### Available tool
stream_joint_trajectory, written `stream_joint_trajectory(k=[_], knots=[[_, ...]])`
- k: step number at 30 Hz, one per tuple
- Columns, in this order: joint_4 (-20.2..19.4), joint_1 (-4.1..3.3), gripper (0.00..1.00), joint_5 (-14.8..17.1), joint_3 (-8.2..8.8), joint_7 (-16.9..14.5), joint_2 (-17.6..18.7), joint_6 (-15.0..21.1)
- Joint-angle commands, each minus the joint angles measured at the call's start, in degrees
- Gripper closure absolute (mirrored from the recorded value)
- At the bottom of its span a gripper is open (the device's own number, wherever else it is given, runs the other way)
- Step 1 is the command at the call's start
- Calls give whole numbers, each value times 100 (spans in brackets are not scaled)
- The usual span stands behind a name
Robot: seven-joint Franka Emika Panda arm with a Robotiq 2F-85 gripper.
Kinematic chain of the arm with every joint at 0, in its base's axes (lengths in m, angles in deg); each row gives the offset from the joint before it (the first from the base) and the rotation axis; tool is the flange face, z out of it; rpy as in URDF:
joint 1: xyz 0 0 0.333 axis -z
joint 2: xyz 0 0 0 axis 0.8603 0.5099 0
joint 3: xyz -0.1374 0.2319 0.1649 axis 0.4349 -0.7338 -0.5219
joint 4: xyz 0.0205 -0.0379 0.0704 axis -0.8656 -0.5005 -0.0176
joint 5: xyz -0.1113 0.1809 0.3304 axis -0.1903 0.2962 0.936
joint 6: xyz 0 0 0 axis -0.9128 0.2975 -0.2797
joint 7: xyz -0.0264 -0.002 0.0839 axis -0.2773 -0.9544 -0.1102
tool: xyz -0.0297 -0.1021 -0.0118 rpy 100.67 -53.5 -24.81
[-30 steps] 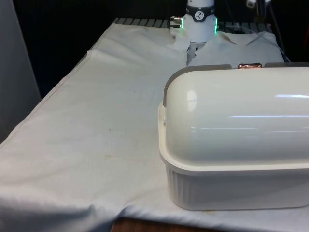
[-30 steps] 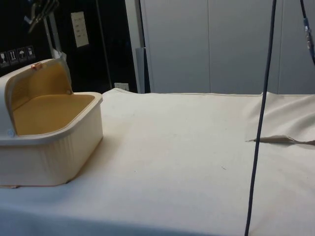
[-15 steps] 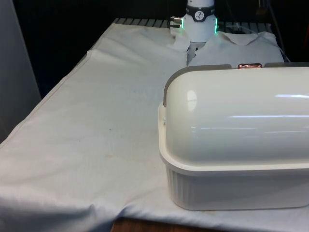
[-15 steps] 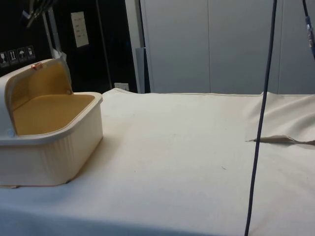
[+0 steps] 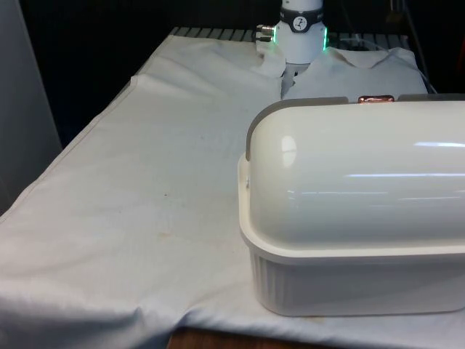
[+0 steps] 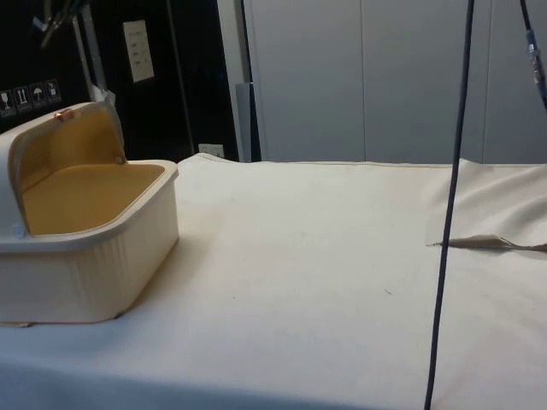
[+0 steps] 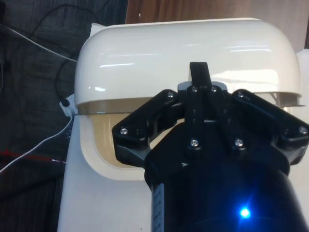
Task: Open the lid, then close it.
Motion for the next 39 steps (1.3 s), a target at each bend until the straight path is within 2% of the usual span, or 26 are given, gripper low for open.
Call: stream_joint_trajectory(k=[1,10,16,20,21,22,25,26,30,32,33,34,37,39], knots=[[92,11,100,11,-6,0,52,-103],[464,-6,100,-29,52,11,126,-579],[470,0,99,-11,40,0,138,-556],[464,0,82,-6,40,-6,143,-544],[464,0,77,-6,40,-6,143,-539],[464,0,67,-6,34,-6,143,-539],[470,0,52,0,34,-6,143,-561],[464,0,52,-6,34,-6,149,-533],[464,0,33,0,34,-6,149,-533],[464,0,17,0,34,-6,149,-533],[464,0,13,0,34,-6,143,-561],[476,0,13,0,34,-11,155,-539],[504,0,1,6,29,-11,189,-539],[544,-6,0,6,17,-11,235,-533]])
